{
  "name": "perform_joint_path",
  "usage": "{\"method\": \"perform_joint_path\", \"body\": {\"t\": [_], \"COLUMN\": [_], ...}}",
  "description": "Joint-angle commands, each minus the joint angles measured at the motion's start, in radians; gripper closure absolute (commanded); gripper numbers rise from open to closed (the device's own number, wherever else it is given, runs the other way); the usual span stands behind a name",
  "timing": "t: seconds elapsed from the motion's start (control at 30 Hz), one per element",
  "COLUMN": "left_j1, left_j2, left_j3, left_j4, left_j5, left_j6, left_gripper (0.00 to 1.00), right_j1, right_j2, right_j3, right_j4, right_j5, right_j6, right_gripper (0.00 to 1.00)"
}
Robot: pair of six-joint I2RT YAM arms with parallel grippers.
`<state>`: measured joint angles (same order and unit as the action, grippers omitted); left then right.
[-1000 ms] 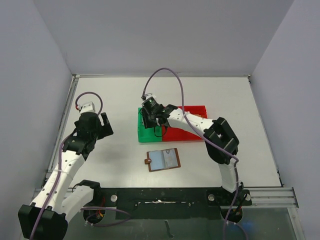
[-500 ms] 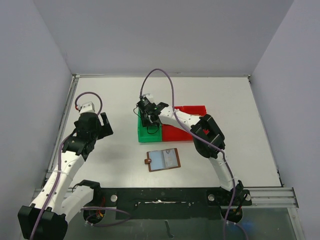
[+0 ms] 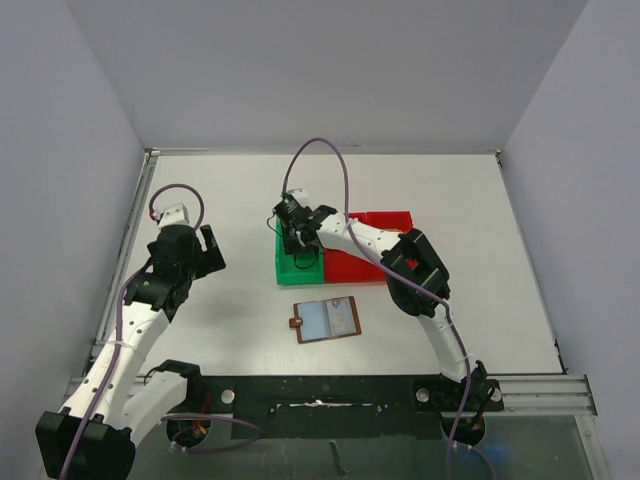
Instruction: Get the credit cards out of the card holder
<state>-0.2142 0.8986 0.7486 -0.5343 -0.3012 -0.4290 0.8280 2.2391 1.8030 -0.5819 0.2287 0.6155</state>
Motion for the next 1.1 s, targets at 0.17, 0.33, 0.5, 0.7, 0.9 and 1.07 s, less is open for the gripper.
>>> {"method": "perform_joint_path", "body": {"t": [0.17,0.33,0.5,0.7,0.9,1.07], "left_j1": [0.004,0.005,0.004,0.004,0.004,0.004], "left_j2": [-0.009,-0.008,-0.008,-0.008,-0.007,-0.012], "left_j3": [0.018,0.017,0.018,0.018,0.018,0.019], "left_j4": [0.033,0.033,0.033,0.031,0.028,0.027], "left_j5": [-0.030,-0.032,-0.032,-0.034,-0.032,-0.032], "left_j6": [0.006,0.006,0.006,0.004,0.003,0.003], "left_gripper": [0.18,0.18,0.18,0.18,0.18,0.18], "right_j1": [0.009,0.005,0.003,0.003,0.013,0.025], "right_j2": [0.048,0.062,0.069,0.068,-0.017,-0.089], "right_j3": [0.035,0.044,0.044,0.055,0.019,0.006], "right_j4": [0.020,0.029,0.050,0.039,0.078,0.062], "right_j5": [0.070,0.082,0.119,0.124,0.077,0.051], "right_j6": [0.026,0.026,0.045,0.081,0.044,0.027], "right_gripper": [0.68,0.67,0.61,0.52,0.52,0.51]}}
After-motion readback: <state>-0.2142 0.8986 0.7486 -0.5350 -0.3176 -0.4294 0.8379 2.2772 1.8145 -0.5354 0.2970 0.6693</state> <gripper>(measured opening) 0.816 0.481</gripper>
